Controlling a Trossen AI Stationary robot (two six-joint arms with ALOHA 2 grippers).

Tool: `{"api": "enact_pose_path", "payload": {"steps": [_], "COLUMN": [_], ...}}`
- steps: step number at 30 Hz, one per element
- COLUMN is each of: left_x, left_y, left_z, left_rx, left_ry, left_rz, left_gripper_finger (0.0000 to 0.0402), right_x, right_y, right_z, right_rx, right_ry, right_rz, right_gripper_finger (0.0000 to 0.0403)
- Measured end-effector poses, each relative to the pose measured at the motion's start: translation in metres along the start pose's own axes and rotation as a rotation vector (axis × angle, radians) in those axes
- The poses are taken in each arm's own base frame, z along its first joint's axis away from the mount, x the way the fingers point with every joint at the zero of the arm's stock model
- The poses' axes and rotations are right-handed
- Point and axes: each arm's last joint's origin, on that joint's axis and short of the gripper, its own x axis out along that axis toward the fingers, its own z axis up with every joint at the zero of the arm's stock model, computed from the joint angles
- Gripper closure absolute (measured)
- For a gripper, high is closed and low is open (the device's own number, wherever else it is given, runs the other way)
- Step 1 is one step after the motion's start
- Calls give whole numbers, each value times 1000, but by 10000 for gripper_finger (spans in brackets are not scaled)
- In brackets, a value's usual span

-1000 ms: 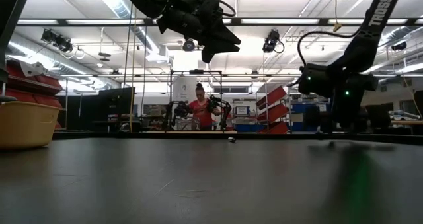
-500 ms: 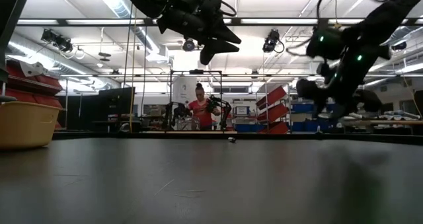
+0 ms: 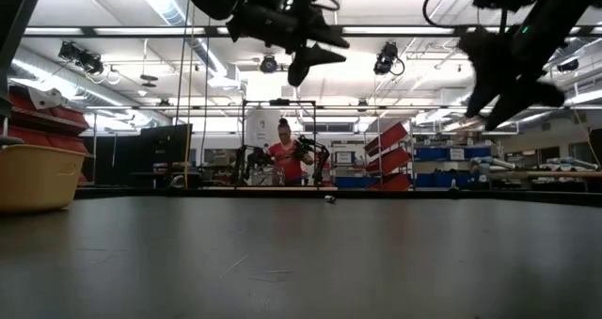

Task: Sort batteries
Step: Put the silver battery into the green bin

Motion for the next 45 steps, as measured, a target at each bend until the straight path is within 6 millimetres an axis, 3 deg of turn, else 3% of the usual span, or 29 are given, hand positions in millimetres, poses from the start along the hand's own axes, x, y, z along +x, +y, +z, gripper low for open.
{"api": "enact_pose_path", "payload": {"steps": [8, 12, 17, 23, 30, 45], "left_x": [3, 5, 5, 5, 10, 15], "left_y": [-28, -49, -82, -107, -124, -145], "left_z": [14, 24, 38, 44, 35, 25], "left_rx": [-70, -102, -43, 12, 31, 62], "left_ry": [-30, -87, -153, -176, -148, -93], "left_rz": [-66, -133, -222, -274, -316, -413], "left_gripper_finger": [262, 262, 262, 262, 262, 262], "right_x": [-58, -67, -69, -68, -61, -1], "right_y": [10, 11, 9, 14, 30, 32], "right_z": [3, -5, -19, -34, -65, -145], "right_rx": [-85, -45, -81, -58, -22, 20], "right_ry": [329, 559, 720, 840, 1016, 1151], "right_rz": [137, 225, 195, 180, 250, 109], "right_gripper_finger": [224, 224, 224, 224, 224, 224]}}
